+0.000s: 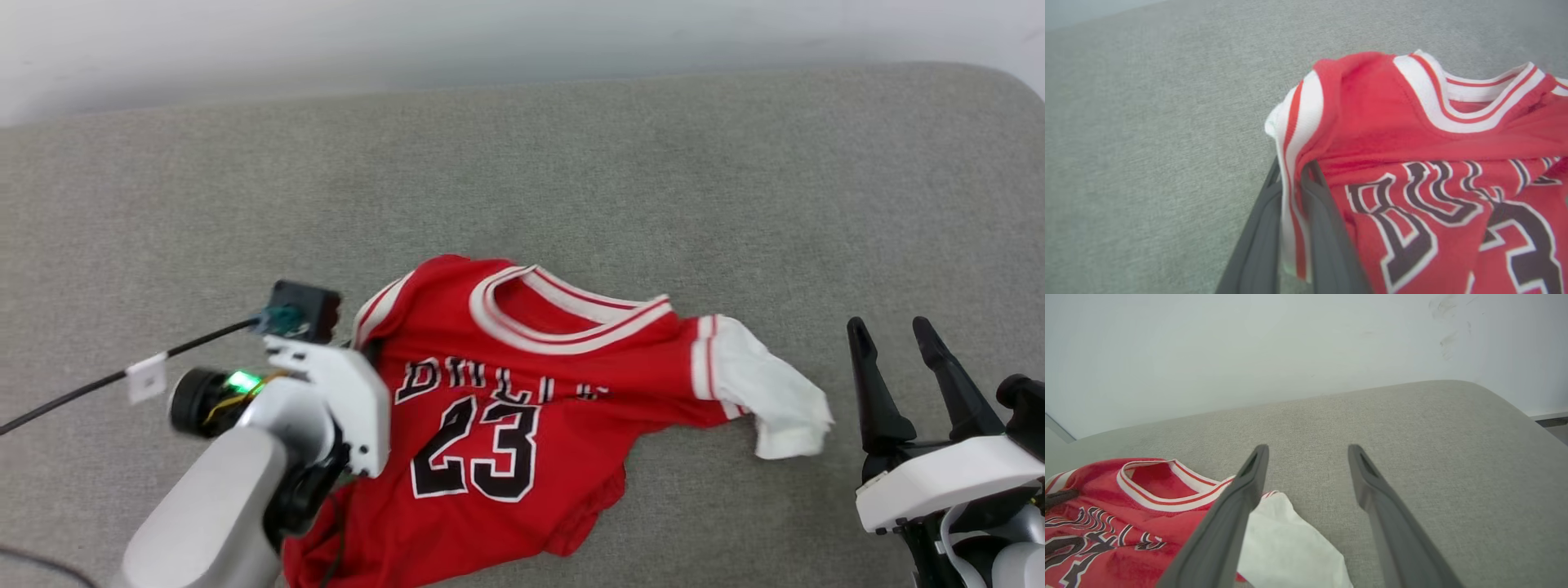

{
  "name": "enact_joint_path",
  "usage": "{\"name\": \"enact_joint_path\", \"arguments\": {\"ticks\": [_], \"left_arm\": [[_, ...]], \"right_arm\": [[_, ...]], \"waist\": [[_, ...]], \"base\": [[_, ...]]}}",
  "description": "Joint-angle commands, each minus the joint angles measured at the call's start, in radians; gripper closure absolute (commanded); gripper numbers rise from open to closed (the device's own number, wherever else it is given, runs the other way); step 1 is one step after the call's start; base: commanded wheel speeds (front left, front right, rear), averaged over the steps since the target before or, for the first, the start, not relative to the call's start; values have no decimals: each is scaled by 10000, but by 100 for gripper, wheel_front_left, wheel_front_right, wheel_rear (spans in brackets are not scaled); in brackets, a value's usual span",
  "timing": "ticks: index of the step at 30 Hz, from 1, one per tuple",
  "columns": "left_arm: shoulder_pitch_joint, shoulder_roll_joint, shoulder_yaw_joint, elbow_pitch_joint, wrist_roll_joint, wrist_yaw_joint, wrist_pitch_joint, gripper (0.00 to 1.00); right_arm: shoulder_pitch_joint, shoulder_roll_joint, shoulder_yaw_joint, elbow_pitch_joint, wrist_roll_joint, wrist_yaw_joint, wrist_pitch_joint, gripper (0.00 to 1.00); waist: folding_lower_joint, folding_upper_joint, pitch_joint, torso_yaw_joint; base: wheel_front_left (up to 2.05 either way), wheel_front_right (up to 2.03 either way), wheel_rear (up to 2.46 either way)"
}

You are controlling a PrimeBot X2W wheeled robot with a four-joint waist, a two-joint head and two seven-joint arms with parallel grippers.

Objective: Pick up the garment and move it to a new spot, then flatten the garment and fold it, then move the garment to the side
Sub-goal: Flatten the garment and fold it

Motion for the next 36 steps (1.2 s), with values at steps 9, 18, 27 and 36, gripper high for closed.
{"name": "enact_joint_path", "arguments": {"ticks": [9,18,27,36], "left_arm": [[2395,191,808,-282,-1170,860,-130,0],[2803,-297,1382,-518,-727,1193,-2858,0],[3084,-61,1618,-1071,-580,1351,-3589,0],[2391,836,1302,-767,-1404,405,-1075,0]], "right_arm": [[58,15,-1,-79,-24,-7,43,0],[235,15,-49,-185,-185,-5,222,0],[561,15,-80,-391,-206,-7,491,0],[543,15,47,-522,-99,-7,506,0]], "waist": [[-1,-1,-131,205],[-1,-1,-651,340],[-1,-1,-1167,373],[-1,-1,-884,126]], "base": [[0,0,0],[0,0,0],[0,0,0],[0,0,0]]}}
